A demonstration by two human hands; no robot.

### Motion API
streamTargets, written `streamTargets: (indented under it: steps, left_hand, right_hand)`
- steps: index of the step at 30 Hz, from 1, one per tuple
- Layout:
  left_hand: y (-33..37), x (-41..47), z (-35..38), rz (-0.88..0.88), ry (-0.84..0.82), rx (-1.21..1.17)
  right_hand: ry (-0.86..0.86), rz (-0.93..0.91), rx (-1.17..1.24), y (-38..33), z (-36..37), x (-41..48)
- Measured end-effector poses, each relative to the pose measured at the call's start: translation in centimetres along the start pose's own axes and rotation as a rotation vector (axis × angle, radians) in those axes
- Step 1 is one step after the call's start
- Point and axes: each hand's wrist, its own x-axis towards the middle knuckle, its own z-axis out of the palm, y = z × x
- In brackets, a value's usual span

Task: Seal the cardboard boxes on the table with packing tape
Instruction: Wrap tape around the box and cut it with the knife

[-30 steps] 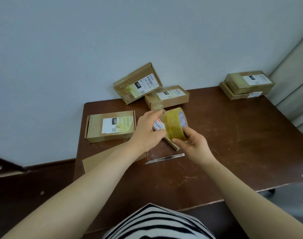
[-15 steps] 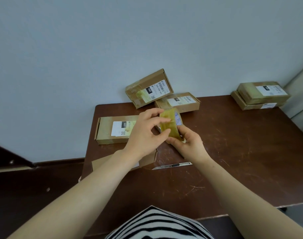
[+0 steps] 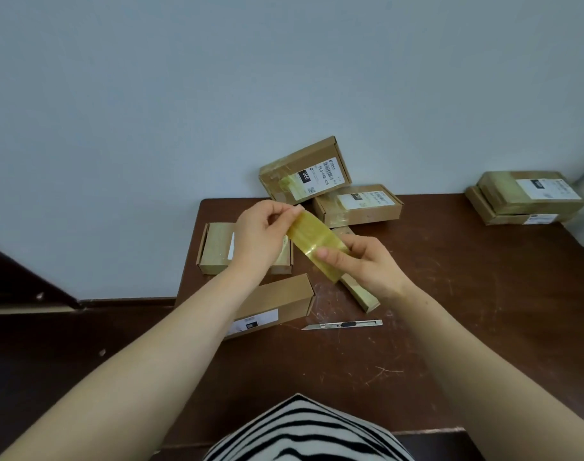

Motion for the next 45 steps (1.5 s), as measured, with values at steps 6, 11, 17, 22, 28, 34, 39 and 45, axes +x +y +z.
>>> streamTargets:
  steps: [6, 11, 17, 22, 28, 34, 39, 45]
  left_hand:
    - [-1.7, 1.1, -1.7, -0.221, 0.041, -0.001]
    - [-2.8, 1.1, -2.4, -0.322, 0.094, -0.004]
    - [-4.1, 1.0, -4.3, -0.419, 0.188, -0.106]
    - [-4.9, 0.0, -5.2, -0.489, 0.300, -0.157]
    - [-5.6, -1.8, -6.5, -0.524, 0.390, -0.155]
    - [-6.7, -3.8, -8.3, -0.565, 0.494, -0.169]
    - [-7.9, -5.6, -9.3, -0.619, 0.605, -0.213]
    - [-9.5, -8.0, -9.3, -0.644, 0.640, -0.182]
  right_hand:
    - [-0.064, 0.035, -0.083, -0.9, 1.1, 1.7]
    - [-0.064, -0.015, -0.309, -2.9, 1.3, 4.2]
    - [-0.147, 0.098, -0.531, -2.8, -0.1, 5.3]
    - [-0.274, 0.139, -0.521, -2.3, -0.4, 6.3]
    - [-0.281, 0.091, -0.611, -3.2, -0.6, 7.9]
    - [-0.358, 0.072, -0.687, -3.0, -0.8, 8.9]
    - [-0.456, 0.124, -0.600, -3.5, -1.3, 9.0]
    - [-0.424, 0.129, -0.889, -2.5, 0.0, 9.4]
